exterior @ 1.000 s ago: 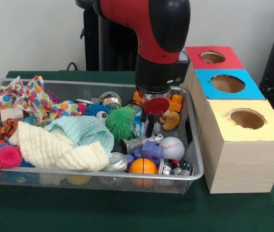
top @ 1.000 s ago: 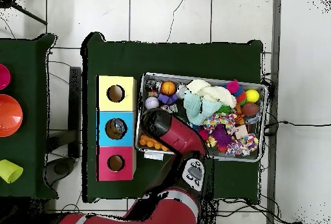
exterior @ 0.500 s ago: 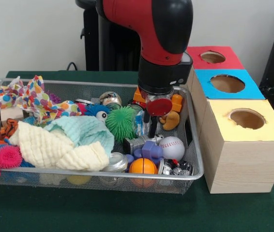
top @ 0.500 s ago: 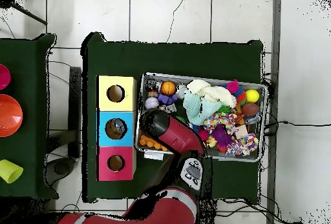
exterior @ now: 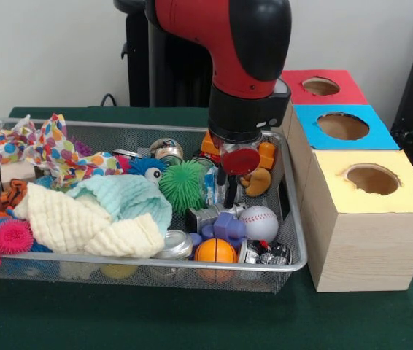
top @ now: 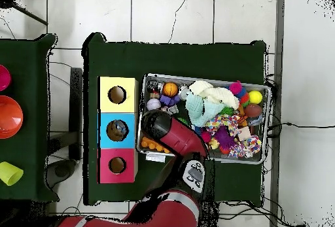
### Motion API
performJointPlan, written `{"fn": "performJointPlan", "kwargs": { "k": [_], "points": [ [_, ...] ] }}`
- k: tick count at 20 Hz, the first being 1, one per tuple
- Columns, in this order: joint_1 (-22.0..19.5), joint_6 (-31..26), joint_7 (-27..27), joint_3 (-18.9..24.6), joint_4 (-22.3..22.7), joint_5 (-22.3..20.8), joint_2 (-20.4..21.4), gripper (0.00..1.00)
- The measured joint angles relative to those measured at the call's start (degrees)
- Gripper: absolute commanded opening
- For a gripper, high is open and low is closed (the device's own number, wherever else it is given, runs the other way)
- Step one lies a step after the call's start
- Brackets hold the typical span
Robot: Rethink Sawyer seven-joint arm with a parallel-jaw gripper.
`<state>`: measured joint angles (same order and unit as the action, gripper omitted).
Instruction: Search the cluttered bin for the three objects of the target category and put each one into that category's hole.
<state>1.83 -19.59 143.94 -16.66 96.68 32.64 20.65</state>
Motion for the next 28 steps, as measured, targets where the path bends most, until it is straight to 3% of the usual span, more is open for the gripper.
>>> {"fn": "performJointPlan", "kwargs": {
  "k": [5,20,28],
  "points": [
    [-0.02,0.22,0.00,0.27,0.43,0.00,0.67,1.00],
    [-0.32,3.45,0.00,2.08,7.17,0.01,5.22,1.00],
    [-3.18,6.79,0.00,4.75,11.97,-0.37,7.39,1.00]
  ]
}}
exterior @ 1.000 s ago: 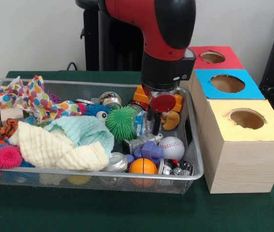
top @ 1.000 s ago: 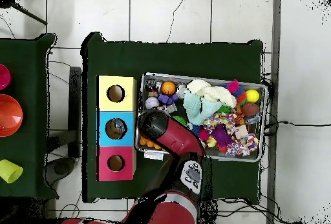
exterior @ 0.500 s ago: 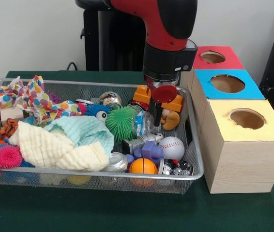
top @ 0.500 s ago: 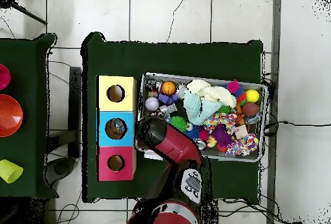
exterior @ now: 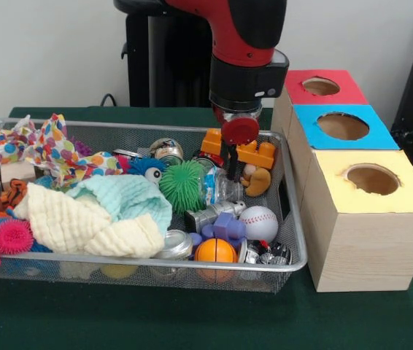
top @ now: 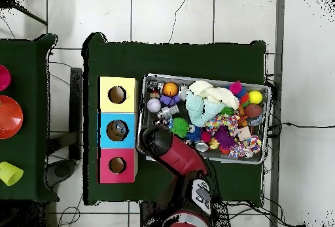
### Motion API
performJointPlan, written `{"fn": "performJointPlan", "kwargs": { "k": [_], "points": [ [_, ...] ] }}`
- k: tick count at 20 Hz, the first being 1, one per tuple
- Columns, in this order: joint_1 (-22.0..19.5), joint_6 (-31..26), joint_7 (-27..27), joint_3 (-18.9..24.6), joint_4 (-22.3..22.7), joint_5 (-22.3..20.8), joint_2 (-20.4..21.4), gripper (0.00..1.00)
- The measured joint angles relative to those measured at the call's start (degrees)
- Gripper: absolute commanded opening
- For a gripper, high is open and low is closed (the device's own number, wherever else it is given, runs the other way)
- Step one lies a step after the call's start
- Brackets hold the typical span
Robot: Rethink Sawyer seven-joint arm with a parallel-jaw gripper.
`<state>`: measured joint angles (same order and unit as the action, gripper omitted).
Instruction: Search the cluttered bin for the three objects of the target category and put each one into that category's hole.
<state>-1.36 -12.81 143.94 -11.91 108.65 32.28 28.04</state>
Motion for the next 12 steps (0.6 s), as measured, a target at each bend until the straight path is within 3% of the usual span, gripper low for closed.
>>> {"fn": "performJointPlan", "kwargs": {
  "k": [5,12],
  "points": [
    [-1.28,2.61,0.00,1.08,2.15,-0.96,0.21,1.00],
    [-5.69,10.95,0.00,5.33,4.67,-4.98,-0.12,1.00]
  ]
}}
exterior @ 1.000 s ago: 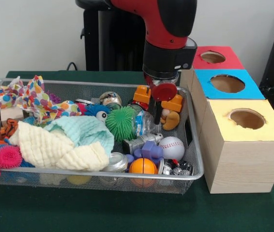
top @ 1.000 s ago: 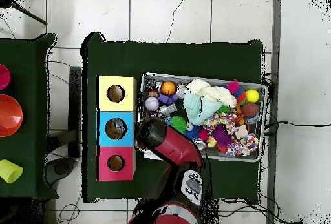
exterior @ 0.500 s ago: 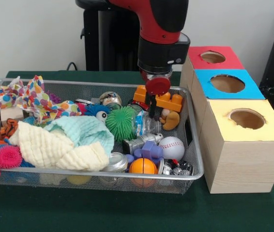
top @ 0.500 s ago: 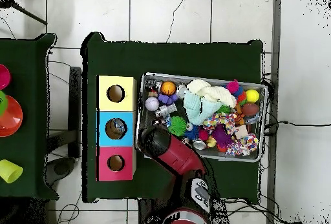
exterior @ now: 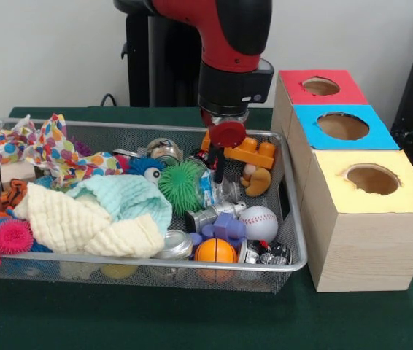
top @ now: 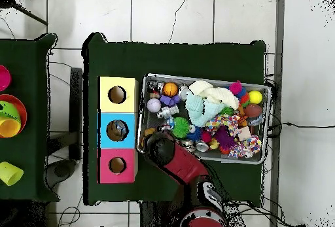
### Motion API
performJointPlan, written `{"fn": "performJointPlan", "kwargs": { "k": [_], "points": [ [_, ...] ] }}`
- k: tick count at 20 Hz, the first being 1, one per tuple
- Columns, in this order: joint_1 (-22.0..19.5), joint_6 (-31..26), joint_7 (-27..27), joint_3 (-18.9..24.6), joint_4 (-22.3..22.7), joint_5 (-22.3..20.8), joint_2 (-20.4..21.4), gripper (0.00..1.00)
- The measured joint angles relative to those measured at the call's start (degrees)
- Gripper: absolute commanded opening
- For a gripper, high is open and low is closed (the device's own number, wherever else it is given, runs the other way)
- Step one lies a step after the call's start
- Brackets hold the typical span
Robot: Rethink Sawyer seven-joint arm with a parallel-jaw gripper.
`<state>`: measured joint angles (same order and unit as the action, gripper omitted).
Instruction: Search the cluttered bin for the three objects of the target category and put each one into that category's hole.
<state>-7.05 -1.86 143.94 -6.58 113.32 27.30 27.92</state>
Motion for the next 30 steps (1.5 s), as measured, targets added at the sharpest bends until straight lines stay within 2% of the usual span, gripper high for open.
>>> {"fn": "performJointPlan", "kwargs": {
  "k": [6,7,16,30],
  "points": [
    [-0.34,4.30,0.00,1.36,0.10,-1.01,-1.26,1.00],
    [0.13,5.23,0.00,1.60,0.12,-1.01,-2.05,0.00],
    [2.05,5.69,0.00,1.49,0.12,-1.00,-2.18,0.00],
    [2.35,5.92,0.00,1.43,0.17,-0.92,-2.09,0.00]
  ]
}}
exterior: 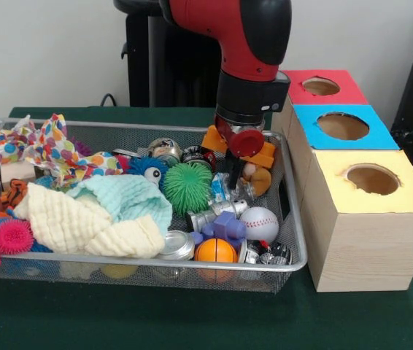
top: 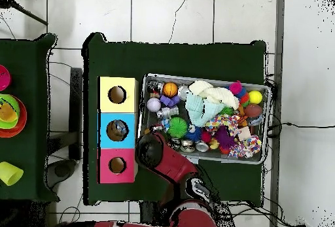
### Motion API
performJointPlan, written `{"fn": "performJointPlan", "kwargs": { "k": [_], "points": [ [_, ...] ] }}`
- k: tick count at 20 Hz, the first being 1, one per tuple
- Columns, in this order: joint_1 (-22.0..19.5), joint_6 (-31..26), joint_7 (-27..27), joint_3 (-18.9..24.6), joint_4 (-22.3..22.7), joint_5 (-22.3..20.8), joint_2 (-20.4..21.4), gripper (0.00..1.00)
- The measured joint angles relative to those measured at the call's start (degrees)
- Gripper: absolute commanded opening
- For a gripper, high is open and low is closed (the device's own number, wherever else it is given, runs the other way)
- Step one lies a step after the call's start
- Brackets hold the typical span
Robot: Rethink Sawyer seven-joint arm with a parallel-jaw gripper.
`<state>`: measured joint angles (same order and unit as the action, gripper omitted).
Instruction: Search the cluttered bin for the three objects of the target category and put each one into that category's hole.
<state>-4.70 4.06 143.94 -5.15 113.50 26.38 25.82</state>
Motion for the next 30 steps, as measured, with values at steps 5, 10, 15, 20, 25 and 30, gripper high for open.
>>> {"fn": "performJointPlan", "kwargs": {
  "k": [5,10,15,20,25,30],
  "points": [
    [1.05,0.00,0.00,-0.09,0.00,0.55,0.21,0.00],
    [3.41,-1.64,0.00,-1.70,0.65,0.59,2.07,0.00],
    [4.35,-4.98,0.00,-3.34,1.68,0.58,4.66,0.00],
    [3.62,-6.91,0.00,-3.69,3.28,0.55,7.44,0.00],
    [1.58,-6.90,0.00,-3.70,5.67,-0.28,9.99,0.00],
    [1.09,-7.36,0.00,-4.37,8.01,-0.79,12.49,0.00]
  ]
}}
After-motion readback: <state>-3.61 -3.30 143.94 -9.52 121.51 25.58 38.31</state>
